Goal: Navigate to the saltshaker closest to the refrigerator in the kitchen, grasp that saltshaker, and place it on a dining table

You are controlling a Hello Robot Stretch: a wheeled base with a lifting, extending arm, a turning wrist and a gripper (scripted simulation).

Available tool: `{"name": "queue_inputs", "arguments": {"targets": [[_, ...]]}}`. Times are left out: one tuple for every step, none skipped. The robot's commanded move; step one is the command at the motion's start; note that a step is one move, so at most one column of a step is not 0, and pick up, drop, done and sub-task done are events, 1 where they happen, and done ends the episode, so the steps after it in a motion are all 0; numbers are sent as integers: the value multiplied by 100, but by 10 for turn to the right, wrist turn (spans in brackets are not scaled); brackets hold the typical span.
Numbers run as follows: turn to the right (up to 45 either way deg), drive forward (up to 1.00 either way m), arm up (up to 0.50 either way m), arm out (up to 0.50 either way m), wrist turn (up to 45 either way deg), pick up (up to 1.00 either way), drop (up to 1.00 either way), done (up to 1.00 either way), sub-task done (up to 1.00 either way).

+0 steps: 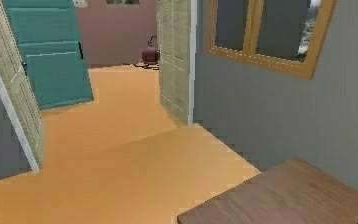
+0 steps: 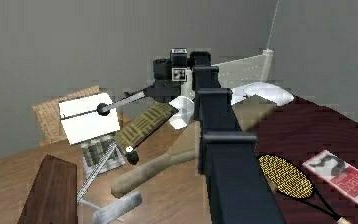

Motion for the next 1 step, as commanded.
{"name": "queue_inputs", "arguments": {"targets": [[0, 0, 0, 0, 0, 0, 0, 100, 0]]}}
